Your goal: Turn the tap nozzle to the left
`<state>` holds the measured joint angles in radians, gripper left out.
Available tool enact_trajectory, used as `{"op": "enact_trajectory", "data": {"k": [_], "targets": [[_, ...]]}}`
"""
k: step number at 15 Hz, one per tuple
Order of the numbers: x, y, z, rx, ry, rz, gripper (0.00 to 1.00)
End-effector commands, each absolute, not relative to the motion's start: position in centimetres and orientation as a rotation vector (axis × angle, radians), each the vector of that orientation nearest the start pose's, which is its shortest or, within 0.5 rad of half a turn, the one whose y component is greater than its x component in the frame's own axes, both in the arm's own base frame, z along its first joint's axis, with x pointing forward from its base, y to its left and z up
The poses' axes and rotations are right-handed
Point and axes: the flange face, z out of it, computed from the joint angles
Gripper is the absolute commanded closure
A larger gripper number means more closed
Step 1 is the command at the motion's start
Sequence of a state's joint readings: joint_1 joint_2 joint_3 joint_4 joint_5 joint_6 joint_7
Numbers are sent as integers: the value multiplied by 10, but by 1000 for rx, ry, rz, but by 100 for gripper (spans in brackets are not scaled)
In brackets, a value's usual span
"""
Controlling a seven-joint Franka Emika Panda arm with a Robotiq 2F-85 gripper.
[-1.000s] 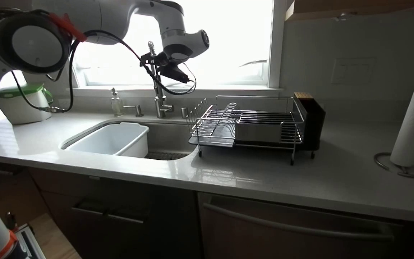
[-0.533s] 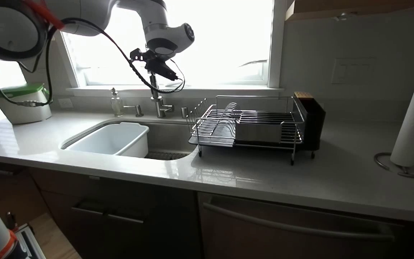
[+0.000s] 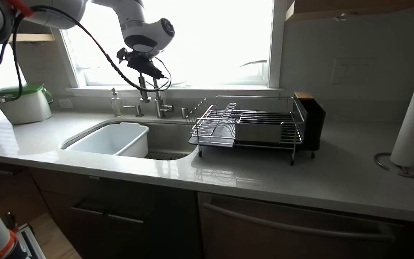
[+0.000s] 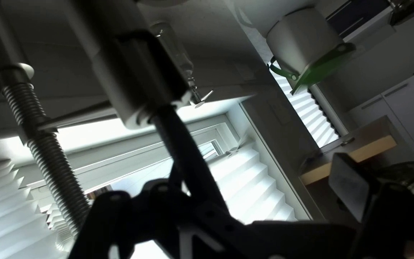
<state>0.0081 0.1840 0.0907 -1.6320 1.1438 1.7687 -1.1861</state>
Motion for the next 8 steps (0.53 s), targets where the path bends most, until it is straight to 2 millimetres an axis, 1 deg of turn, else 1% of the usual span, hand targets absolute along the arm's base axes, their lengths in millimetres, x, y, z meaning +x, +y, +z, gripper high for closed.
{"op": "enact_trajectory", "data": {"k": [1, 4, 8], "targets": [[589, 156, 548, -1855, -944, -620, 0], [579, 174, 540, -1872, -932, -631, 0], [568, 193, 534, -1885, -946, -650, 0]]}}
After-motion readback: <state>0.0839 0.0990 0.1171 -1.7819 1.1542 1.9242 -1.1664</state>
